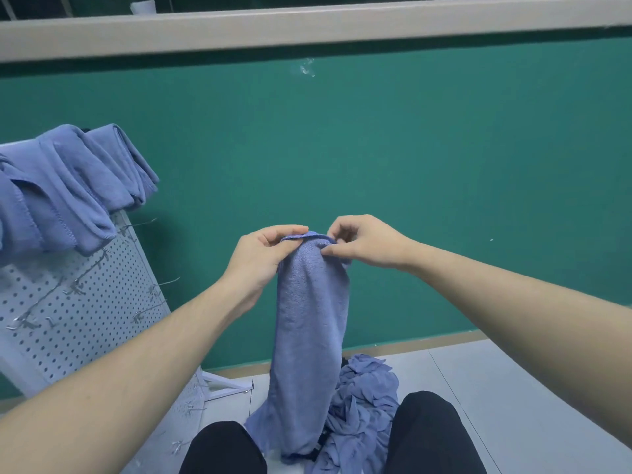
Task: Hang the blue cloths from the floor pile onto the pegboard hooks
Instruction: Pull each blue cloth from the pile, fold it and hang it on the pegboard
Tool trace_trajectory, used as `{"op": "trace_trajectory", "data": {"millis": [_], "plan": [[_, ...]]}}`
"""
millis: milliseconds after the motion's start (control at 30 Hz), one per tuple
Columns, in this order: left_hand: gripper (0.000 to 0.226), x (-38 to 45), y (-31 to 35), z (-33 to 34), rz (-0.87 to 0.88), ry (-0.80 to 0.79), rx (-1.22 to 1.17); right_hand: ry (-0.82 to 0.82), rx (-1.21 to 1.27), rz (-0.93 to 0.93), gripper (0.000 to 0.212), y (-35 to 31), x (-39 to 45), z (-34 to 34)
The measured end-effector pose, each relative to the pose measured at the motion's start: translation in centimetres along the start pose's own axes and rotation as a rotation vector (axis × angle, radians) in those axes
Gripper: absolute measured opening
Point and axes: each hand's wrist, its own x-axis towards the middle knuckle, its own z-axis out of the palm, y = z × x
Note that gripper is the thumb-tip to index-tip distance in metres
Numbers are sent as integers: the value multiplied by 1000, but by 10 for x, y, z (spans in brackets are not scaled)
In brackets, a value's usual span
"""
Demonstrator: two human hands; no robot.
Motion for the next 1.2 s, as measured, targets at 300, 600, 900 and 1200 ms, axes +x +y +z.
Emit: {"op": "trace_trajectory", "data": {"millis": [300, 600, 900, 1200], "plan": [[19, -4, -2, -22, -26, 31, 159, -68, -98, -17, 22, -6, -5, -2], [18, -8, 2, -30, -18, 21, 262, -157, -589, -79, 56, -7, -8, -16], [30, -9, -2, -46, 42, -59, 333, -154, -495, -127, 38, -11, -8, -28], [8, -15, 6, -44, -47, -177, 279, -144, 99, 108, 27, -14, -10, -25]]}}
